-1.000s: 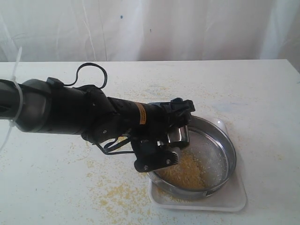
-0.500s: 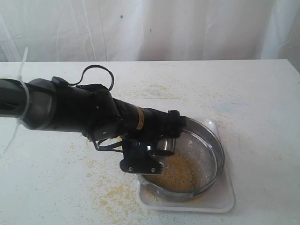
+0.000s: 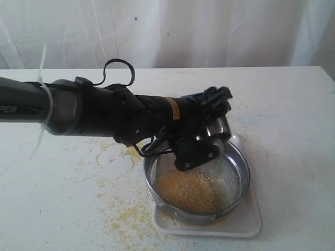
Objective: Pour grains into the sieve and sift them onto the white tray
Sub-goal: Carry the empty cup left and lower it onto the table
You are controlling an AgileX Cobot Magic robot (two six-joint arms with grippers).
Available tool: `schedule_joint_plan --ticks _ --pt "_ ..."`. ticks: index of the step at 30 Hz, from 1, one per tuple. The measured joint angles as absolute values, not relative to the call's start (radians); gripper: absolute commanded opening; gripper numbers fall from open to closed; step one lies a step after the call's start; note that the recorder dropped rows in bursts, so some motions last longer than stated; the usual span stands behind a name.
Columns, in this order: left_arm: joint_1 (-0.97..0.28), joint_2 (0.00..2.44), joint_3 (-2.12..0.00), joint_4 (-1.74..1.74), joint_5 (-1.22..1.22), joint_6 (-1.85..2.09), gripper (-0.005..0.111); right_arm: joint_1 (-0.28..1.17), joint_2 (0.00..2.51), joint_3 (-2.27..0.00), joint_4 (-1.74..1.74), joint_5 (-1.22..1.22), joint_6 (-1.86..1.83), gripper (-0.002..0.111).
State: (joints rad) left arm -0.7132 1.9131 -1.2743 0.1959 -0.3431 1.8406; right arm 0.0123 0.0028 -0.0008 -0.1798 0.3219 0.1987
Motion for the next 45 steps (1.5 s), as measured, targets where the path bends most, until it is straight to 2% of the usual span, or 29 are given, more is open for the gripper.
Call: schedule_joint_plan --ticks 9,14,16,21,26,31,36,41,45 --pt "-0.722 1.764 -1.13 -0.502 -0.858 1.479 0.0 0.012 0.003 -0.001 -0.18 0.322 0.199 0.0" --pt "-0.67 1.637 -0.938 -0.566 -0.927 1.165 0.0 0.012 0.003 -0.001 -0.18 0.322 0.199 0.0" --pt "-0.596 1.615 -0.854 -0.538 -0.927 0.913 0.0 0.012 0.003 -0.001 -0.18 0.322 0.199 0.0" --pt "-0.302 1.631 -0.69 -0.361 -0.931 0.297 0.0 0.012 0.003 -0.001 -0.18 0.322 0.199 0.0" --pt "-0.099 1.663 -0.614 0.12 -0.938 0.08 0.0 0.012 0.003 -0.001 -0.18 0.322 0.199 0.0" --pt "-0.075 1.7 -0.608 0.385 -0.921 0.059 0.0 0.012 0.003 -0.001 -0.18 0.322 0.199 0.0" --pt "-0.074 1.776 -0.608 0.361 -0.933 0.068 0.0 0.012 0.003 -0.001 -0.18 0.322 0.199 0.0" --pt "-0.072 1.908 -0.608 0.345 -1.146 0.039 0.0 0.012 0.003 -0.001 -0.18 0.322 0.199 0.0" --pt "-0.072 1.978 -0.608 0.373 -1.189 0.016 0.0 0.012 0.003 -0.001 -0.18 0.322 0.199 0.0"
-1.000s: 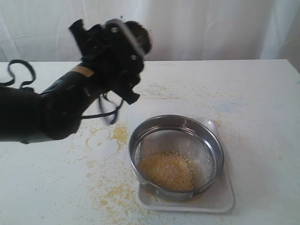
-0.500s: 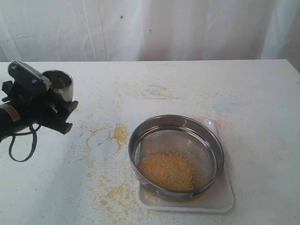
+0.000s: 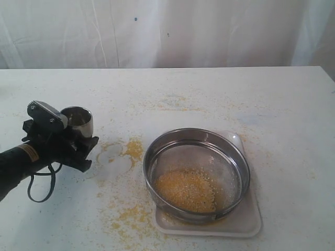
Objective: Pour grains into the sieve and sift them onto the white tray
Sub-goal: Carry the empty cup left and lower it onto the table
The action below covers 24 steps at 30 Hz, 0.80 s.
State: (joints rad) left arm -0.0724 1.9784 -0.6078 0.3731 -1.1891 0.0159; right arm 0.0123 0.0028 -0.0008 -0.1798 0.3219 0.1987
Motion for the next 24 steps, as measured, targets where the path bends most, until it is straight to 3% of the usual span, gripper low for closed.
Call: schedule_joint_plan --ticks 21,24 --pt "-0.072 2.059 -0.671 0.371 -1.166 0.0 0.0 0.012 0.003 -0.001 -0.18 0.322 0.199 0.0" --pt "-0.072 2.065 -0.688 0.371 -1.158 0.0 0.005 0.012 0.003 -0.001 -0.18 0.322 0.199 0.0"
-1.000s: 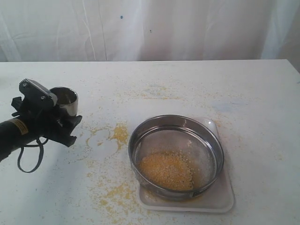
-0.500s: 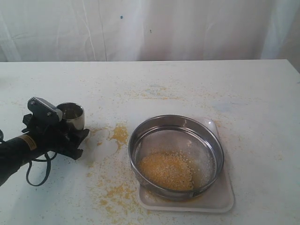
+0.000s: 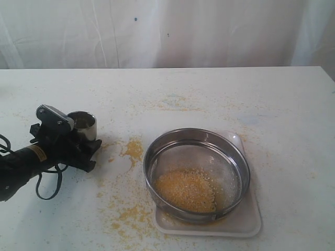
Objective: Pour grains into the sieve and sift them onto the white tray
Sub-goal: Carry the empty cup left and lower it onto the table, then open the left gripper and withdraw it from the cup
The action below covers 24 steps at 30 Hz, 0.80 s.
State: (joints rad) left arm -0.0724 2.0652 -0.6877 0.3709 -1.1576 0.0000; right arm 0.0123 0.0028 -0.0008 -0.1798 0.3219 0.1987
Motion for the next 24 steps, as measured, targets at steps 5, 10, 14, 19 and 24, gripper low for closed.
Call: schedule_joint_plan --ticks 5,10,14,19,24 --pt "-0.072 2.065 -0.714 0.371 -1.111 -0.008 0.031 0.012 0.003 -0.001 -0.18 0.322 0.199 0.0" --pt "-0.072 2.065 -0.72 0.367 -1.1 -0.046 0.076 0.012 0.003 -0.001 -0.18 0.322 0.199 0.0" --pt "-0.072 2.065 -0.72 0.365 -1.107 -0.051 0.095 0.012 0.003 -0.001 -0.18 0.322 0.199 0.0" --pt "-0.072 2.053 -0.708 0.365 -1.138 -0.051 0.098 0.012 0.003 -0.001 -0.18 0.322 0.199 0.0" --pt "-0.072 1.955 -0.668 0.363 -1.14 -0.051 0.098 0.012 0.003 -0.001 -0.18 0.322 0.199 0.0"
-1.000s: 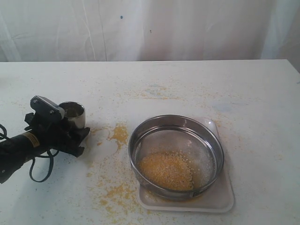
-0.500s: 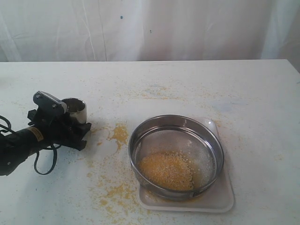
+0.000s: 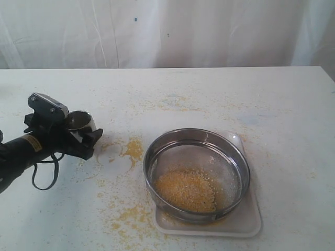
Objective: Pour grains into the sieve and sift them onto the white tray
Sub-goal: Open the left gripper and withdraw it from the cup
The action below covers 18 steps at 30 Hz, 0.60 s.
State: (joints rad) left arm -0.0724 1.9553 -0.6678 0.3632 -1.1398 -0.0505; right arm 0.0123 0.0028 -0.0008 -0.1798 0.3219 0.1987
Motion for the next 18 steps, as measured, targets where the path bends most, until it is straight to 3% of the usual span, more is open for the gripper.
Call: schedule_joint_plan --ticks 10,13,15,17,18 --pt "-0.072 1.518 -0.528 0.319 -1.122 -0.044 0.094 0.012 0.003 -0.001 -0.18 0.322 0.199 0.0" --pt "-0.072 1.36 -0.512 0.258 -1.018 -0.008 0.07 0.012 0.003 -0.001 -0.18 0.322 0.199 0.0" --pt "-0.072 1.258 -0.511 0.165 -0.896 0.035 0.043 0.012 0.003 -0.001 -0.18 0.322 0.199 0.0" --pt "-0.072 1.179 -0.51 0.034 -0.779 0.112 0.009 0.012 0.003 -0.001 -0.18 0.322 0.199 0.0" --pt "-0.072 1.142 -0.51 -0.051 -0.722 0.167 0.001 0.012 0.003 -0.001 -0.18 0.322 0.199 0.0"
